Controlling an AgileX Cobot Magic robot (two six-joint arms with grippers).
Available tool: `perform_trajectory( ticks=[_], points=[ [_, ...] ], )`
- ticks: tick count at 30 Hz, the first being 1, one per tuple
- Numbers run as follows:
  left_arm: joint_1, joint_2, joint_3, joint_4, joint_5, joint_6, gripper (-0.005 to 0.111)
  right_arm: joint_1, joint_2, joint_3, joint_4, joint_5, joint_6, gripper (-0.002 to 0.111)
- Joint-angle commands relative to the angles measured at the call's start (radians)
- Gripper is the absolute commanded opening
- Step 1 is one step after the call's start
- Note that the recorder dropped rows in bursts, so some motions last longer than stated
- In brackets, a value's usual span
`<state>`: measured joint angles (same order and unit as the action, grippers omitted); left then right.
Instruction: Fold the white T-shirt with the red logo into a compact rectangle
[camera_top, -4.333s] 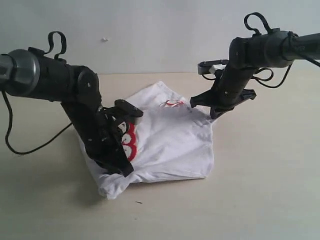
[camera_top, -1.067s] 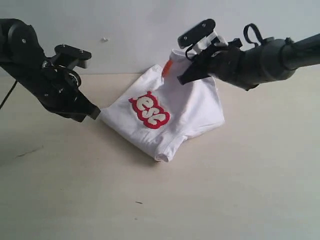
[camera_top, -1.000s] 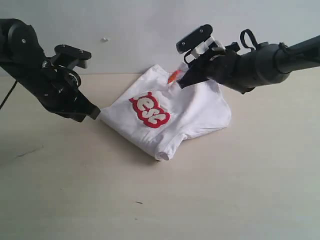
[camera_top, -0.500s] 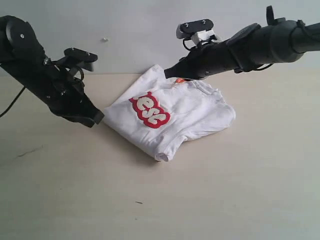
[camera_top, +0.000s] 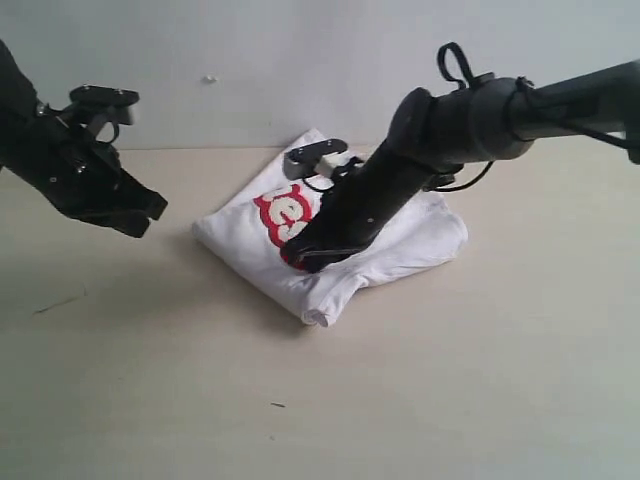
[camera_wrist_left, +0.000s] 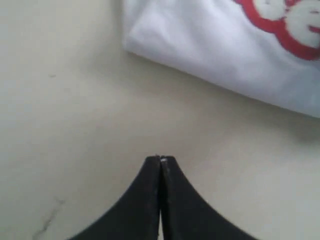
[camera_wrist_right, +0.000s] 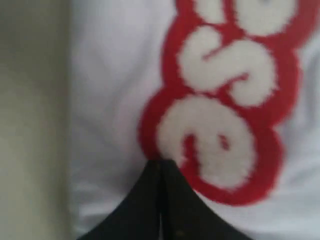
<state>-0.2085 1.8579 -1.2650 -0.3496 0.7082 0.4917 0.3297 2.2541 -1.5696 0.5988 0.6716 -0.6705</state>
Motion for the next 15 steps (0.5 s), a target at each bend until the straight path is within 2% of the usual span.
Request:
perform_trajectory(
  ticks=[1, 5, 9, 12, 15],
  points=[
    [0.06, -0.007, 0.003, -0.003, -0.006, -0.025, 0.0, 0.086, 0.004, -0.003, 0.027, -0.061, 0.039, 0.0],
    [0.074, -0.007, 0.003, -0.003, -0.006, -0.025, 0.0, 0.147, 0.02, -0.003, 0.01, 0.059, 0.051, 0.0],
    [0.073, -0.007, 0.003, -0.006, -0.001, -0.025, 0.0, 0.186, 0.013, -0.003, -0.219, 0.145, 0.18, 0.0],
    [0.073, -0.007, 0.003, -0.01, 0.002, -0.025, 0.0, 0.193, -0.029, 0.011, -0.377, 0.073, 0.346, 0.0],
    [0.073, -0.007, 0.003, -0.022, 0.002, -0.021, 0.0, 0.193, -0.091, 0.04, -0.375, -0.09, 0.387, 0.0]
  ],
)
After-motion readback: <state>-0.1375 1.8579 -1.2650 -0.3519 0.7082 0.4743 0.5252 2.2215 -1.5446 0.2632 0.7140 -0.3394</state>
